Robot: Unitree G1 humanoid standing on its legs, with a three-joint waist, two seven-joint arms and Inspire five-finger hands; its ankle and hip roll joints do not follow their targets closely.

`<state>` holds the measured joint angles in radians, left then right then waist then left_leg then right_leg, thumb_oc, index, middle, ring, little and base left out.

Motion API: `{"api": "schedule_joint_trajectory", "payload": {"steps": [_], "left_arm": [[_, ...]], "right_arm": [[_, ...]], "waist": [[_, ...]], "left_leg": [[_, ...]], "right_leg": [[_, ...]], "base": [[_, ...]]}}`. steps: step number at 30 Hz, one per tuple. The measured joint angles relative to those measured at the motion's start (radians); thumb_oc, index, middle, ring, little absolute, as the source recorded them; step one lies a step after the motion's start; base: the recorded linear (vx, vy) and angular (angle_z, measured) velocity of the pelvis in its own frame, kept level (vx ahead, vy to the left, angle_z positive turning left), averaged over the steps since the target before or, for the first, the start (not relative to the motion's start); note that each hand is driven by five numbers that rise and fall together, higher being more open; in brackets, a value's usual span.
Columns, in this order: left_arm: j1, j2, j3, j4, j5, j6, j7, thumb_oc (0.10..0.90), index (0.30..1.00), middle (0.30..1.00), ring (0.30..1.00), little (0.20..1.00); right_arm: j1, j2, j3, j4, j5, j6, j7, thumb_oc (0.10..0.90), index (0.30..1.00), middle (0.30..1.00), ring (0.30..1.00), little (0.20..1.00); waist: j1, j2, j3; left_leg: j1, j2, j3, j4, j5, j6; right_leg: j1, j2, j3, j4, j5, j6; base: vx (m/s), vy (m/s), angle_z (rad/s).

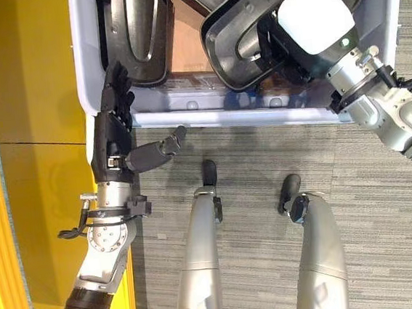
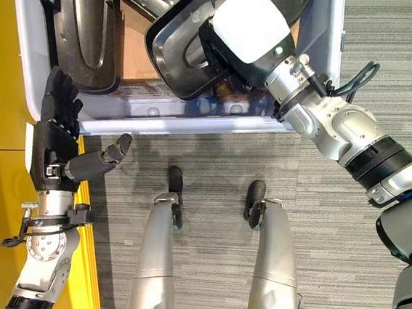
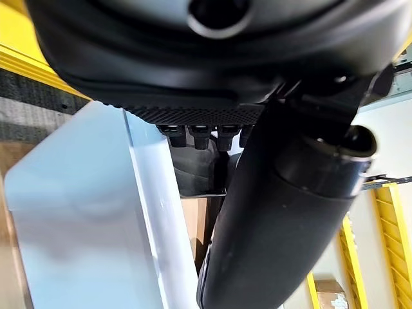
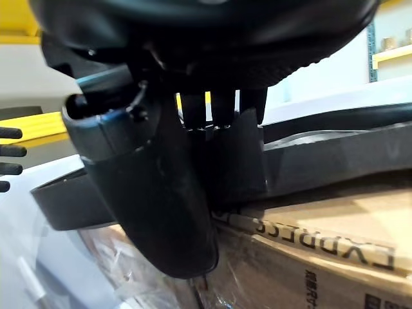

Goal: Move parts from the plastic box to the shelf.

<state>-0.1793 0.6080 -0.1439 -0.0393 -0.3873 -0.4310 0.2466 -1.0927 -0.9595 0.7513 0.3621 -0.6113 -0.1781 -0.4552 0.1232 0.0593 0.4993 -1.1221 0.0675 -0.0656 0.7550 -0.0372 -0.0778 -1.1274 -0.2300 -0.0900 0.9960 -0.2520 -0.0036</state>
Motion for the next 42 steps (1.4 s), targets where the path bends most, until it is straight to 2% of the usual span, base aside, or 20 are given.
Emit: {"api": "schedule_joint_trajectory", "payload": {"steps": [9, 12, 15, 16, 18, 21, 25, 31, 34, 38, 42], "left_arm": [[0.087, -0.002, -0.015, 0.003, -0.001, 0.041, -0.018, 0.9, 1.0, 1.0, 1.0, 1.0], [0.136, -0.003, -0.015, 0.002, 0.0, 0.075, -0.019, 0.9, 1.0, 1.0, 1.0, 1.0], [0.156, -0.004, -0.013, 0.002, 0.0, 0.085, -0.019, 0.9, 1.0, 1.0, 1.0, 1.0], [0.156, -0.004, -0.013, 0.002, 0.0, 0.085, -0.02, 0.9, 1.0, 1.0, 1.0, 1.0], [0.152, -0.004, -0.01, 0.0, 0.0, 0.092, -0.021, 0.9, 1.0, 1.0, 1.0, 1.0], [0.153, -0.005, -0.007, 0.001, 0.0, 0.124, -0.031, 0.9, 1.0, 1.0, 1.0, 1.0], [0.155, -0.005, -0.007, 0.007, 0.0, 0.126, -0.058, 0.9, 1.0, 1.0, 1.0, 1.0], [0.146, -0.009, -0.006, 0.007, 0.001, 0.136, -0.063, 0.9, 1.0, 1.0, 1.0, 1.0], [0.135, -0.034, -0.006, 0.008, 0.0, 0.178, -0.065, 0.9, 1.0, 1.0, 1.0, 1.0], [0.12, -0.053, -0.008, 0.024, -0.004, 0.232, -0.14, 0.9, 1.0, 1.0, 1.0, 1.0], [0.173, -0.074, -0.014, 0.025, -0.001, 0.254, -0.205, 0.9, 1.0, 1.0, 1.0, 1.0]], "right_arm": [[0.17, 0.001, -0.011, -0.011, -0.032, -0.04, -0.034, 0.4, 0.3, 0.3, 0.3, 0.3], [0.289, 0.004, -0.067, -0.124, -0.039, -0.06, -0.032, 0.4, 0.3, 0.3, 0.3, 0.3], [0.334, 0.005, -0.108, -0.204, -0.053, -0.081, -0.031, 0.4, 0.3, 0.3, 0.3, 0.3], [0.339, 0.005, -0.117, -0.219, -0.054, -0.086, -0.031, 0.4, 0.3, 0.3, 0.3, 0.3], [0.349, 0.009, -0.149, -0.258, -0.056, -0.095, -0.031, 0.4, 0.3, 0.3, 0.3, 0.3], [0.364, 0.007, -0.192, -0.282, -0.107, -0.109, -0.032, 0.4, 0.3, 0.3, 0.3, 0.3], [0.388, 0.007, -0.224, -0.286, -0.133, -0.125, -0.034, 0.4, 0.3, 0.3, 0.3, 0.3], [0.427, 0.003, -0.292, -0.367, -0.13, -0.149, -0.028, 0.4, 0.3, 0.3, 0.3, 0.3], [0.443, 0.003, -0.327, -0.422, -0.072, -0.187, -0.005, 0.4, 0.3, 0.3, 0.3, 0.3], [0.453, 0.009, -0.343, -0.476, -0.01, -0.218, 0.076, 0.4, 0.3, 0.3, 0.3, 0.3], [0.453, 0.011, -0.344, -0.526, 0.028, -0.287, 0.147, 0.4, 0.3, 0.3, 0.3, 0.3]], "waist": [[-0.002, -0.002, 0.002], [-0.008, -0.004, 0.01], [-0.011, -0.012, 0.017], [-0.01, -0.013, 0.017], [-0.01, -0.014, 0.021], [-0.013, -0.016, 0.029], [-0.016, -0.017, 0.029], [-0.038, -0.016, 0.029], [-0.041, -0.016, 0.028], [-0.04, -0.017, 0.028], [-0.035, -0.016, 0.024]], "left_leg": [[0.151, 0.004, 0.014, -0.102, 0.004, 0.004], [0.273, 0.006, 0.027, -0.172, 0.017, -0.001], [0.351, 0.008, 0.036, -0.226, 0.027, 0.007], [0.362, 0.01, 0.036, -0.236, 0.038, -0.002], [0.4, 0.017, 0.04, -0.269, 0.045, 0.005], [0.52, 0.02, 0.049, -0.334, 0.055, 0.01], [0.623, 0.023, 0.062, -0.397, 0.07, 0.012], [0.699, 0.035, 0.066, -0.445, 0.077, 0.011], [0.734, 0.037, 0.067, -0.452, 0.077, 0.01], [0.797, 0.043, 0.062, -0.48, 0.079, 0.008], [0.866, 0.055, 0.059, -0.514, 0.079, 0.007]], "right_leg": [[0.153, 0.008, -0.007, -0.112, 0.018, 0.019], [0.27, 0.011, -0.013, -0.183, 0.035, 0.032], [0.339, 0.013, -0.013, -0.226, 0.044, 0.037], [0.348, 0.014, -0.014, -0.236, 0.053, 0.04], [0.387, 0.021, -0.023, -0.269, 0.064, 0.036], [0.495, 0.024, -0.025, -0.321, 0.067, 0.031], [0.587, 0.031, -0.025, -0.371, 0.08, 0.035], [0.665, 0.047, -0.028, -0.427, 0.098, 0.04], [0.699, 0.05, -0.032, -0.435, 0.097, 0.042], [0.76, 0.052, -0.05, -0.442, 0.086, 0.037], [0.822, 0.056, -0.059, -0.448, 0.064, 0.023]], "base": [[-0.05, 0.02, -0.02], [-0.02, 0.036, -0.04], [-0.04, 0.029, -0.05], [-0.08, 0.049, -0.05], [-0.03, 0.041, -0.05], [0.0, 0.029, -0.05], [0.02, 0.014, -0.06], [0.0, 0.001, -0.03], [-0.01, -0.056, -0.01], [0.04, -0.105, 0.05], [0.05, -0.089, 0.07]]}}
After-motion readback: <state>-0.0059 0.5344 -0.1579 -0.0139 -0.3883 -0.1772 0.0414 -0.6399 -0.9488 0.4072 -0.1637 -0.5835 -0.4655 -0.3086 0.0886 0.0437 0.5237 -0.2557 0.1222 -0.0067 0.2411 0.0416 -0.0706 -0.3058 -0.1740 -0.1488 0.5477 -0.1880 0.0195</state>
